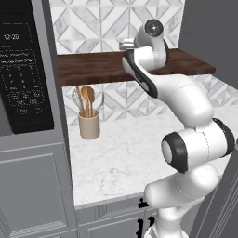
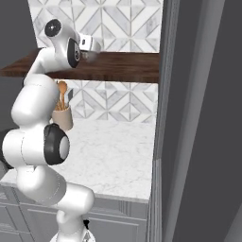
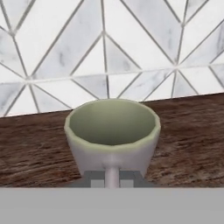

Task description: Gather all objects into one cabinet and sort the glasses and bowls to opposite sides.

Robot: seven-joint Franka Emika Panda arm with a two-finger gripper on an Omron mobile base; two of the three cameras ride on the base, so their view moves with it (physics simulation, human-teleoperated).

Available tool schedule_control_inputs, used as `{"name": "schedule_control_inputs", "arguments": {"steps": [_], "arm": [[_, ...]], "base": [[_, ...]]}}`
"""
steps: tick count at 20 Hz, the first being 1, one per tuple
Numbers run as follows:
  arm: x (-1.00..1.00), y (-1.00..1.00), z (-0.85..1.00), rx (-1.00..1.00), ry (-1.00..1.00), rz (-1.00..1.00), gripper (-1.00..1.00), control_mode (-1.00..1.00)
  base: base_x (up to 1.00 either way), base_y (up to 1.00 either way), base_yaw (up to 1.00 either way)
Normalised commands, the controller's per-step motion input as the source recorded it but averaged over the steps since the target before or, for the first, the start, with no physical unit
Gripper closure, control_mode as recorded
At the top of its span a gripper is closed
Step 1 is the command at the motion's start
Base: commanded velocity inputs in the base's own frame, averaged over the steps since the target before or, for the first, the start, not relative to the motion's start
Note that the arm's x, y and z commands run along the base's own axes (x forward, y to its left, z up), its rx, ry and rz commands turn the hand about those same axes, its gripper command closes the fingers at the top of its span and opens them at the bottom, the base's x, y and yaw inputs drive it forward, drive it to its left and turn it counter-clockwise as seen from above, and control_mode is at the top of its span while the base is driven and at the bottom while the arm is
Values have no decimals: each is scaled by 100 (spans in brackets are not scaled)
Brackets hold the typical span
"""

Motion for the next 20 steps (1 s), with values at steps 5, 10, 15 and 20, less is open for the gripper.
{"name": "schedule_control_inputs", "arguments": {"steps": [5,10,15,20], "arm": [[-46,0,29,1,-3,19,100,-100],[-96,-2,45,3,-2,8,100,-100],[-100,-6,25,0,0,4,100,-100],[-62,0,1,0,3,6,100,-100]], "base": [[0,0,0],[0,0,0],[0,0,0],[0,0,0]]}}
